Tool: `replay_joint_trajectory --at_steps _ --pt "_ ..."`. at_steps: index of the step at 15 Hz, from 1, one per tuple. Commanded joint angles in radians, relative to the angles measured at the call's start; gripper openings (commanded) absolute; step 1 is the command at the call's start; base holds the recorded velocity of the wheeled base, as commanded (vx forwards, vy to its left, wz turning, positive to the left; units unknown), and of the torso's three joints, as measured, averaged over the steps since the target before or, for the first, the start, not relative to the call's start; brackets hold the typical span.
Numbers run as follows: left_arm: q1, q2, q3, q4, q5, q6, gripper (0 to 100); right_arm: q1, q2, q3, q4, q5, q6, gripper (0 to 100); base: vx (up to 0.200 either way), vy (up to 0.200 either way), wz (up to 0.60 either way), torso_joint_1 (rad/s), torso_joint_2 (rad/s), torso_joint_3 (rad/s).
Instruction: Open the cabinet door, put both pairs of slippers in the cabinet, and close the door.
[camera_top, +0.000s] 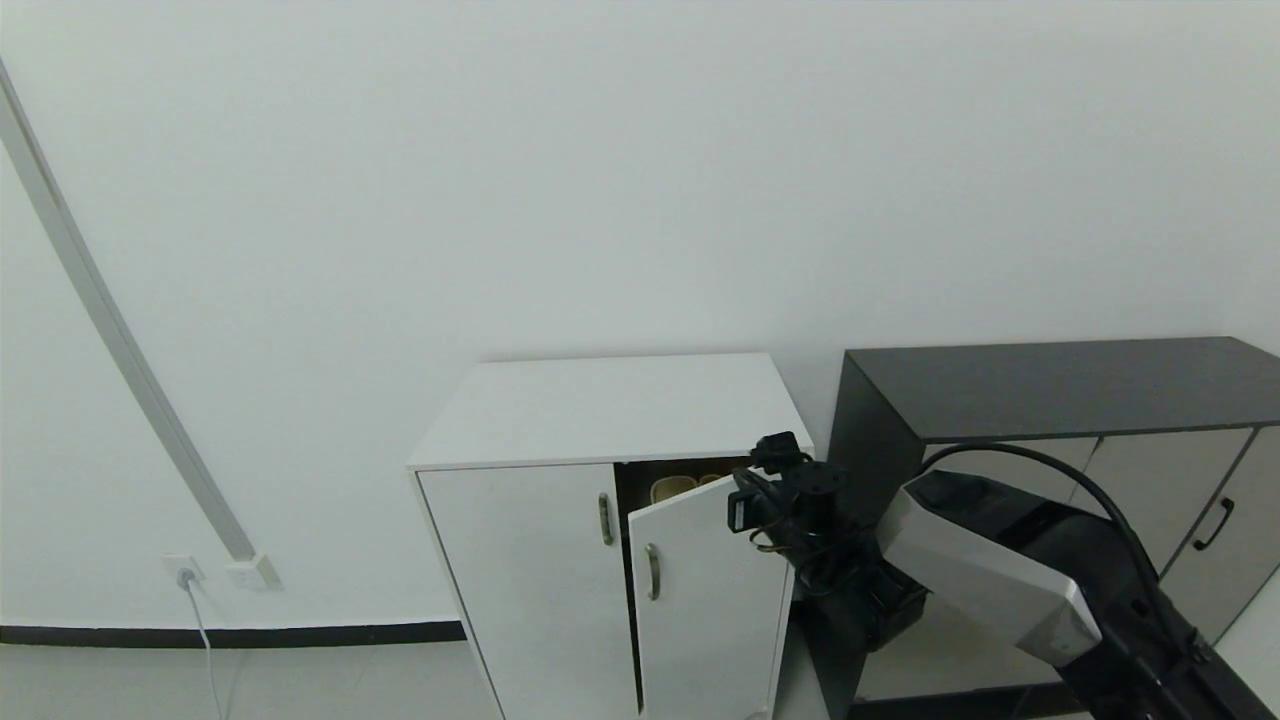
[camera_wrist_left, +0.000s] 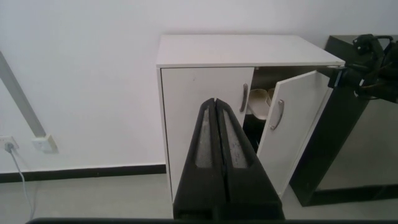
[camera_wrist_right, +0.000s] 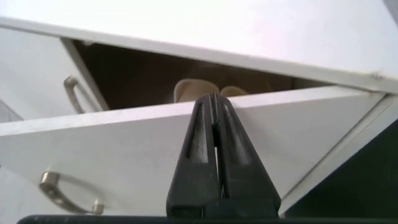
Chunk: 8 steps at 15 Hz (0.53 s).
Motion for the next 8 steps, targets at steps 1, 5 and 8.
replay_joint_trajectory --at_steps 1,5,8 --pt "0.001 0.000 0.000 0.000 0.000 0.000 0 -0.004 0.031 -0.024 -0.003 0.000 -0.001 0 0.000 0.000 0.00 0.000 0.00 0.000" --pt "0.001 0.000 0.000 0.000 0.000 0.001 0 -0.004 0.067 -0.058 0.005 0.006 -0.001 0 0.000 0.000 0.00 0.000 0.00 0.000" --pt "0.001 0.000 0.000 -0.001 0.000 0.001 0 -0.004 0.091 -0.113 0.013 0.006 0.004 0 0.000 0.000 0.00 0.000 0.00 0.000"
